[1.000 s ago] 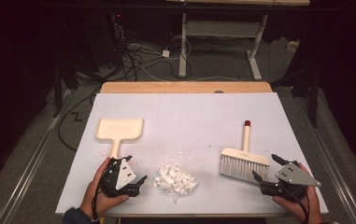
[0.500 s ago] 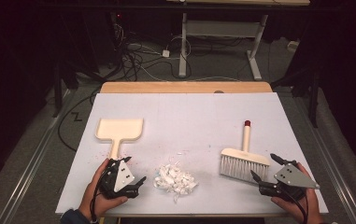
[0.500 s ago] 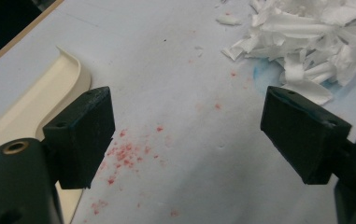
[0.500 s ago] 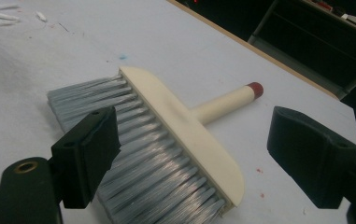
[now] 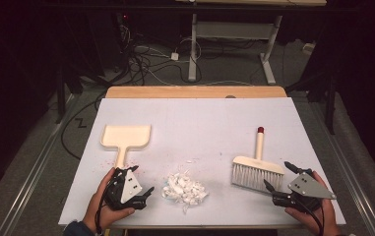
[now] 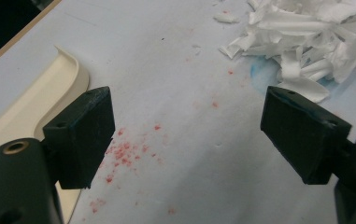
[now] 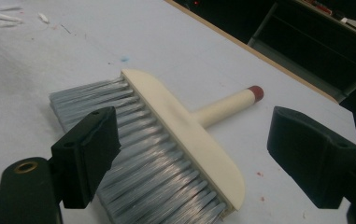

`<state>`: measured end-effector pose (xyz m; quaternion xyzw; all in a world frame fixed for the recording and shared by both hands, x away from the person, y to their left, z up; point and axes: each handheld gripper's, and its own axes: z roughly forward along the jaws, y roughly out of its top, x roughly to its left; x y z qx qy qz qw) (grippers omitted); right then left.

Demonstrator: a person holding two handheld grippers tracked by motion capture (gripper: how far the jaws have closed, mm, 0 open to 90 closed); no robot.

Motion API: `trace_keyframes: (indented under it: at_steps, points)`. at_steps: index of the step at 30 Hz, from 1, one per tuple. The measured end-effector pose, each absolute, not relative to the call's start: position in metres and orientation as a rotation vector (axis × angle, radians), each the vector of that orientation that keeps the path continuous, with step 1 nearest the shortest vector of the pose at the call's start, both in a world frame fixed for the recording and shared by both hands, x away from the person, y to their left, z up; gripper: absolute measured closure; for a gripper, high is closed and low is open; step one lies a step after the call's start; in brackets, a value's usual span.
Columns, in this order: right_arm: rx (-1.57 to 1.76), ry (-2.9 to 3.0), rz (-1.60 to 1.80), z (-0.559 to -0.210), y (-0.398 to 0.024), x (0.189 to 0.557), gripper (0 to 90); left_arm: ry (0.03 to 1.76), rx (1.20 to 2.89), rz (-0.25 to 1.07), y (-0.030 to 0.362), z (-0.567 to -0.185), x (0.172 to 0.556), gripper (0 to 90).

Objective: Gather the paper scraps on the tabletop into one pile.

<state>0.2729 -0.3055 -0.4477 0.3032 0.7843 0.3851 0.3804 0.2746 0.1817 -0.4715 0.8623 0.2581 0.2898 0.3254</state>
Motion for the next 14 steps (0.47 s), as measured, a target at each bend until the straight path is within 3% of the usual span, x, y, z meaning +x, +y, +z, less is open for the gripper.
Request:
trace_keyframes:
  at_steps: [14]
  points:
    - [0.763,2.001,0.983,-0.4474,-0.3034,0.2742,17.6,0.685,2.274,0.773,0.1821,-0.4727,0.2747,16.9]
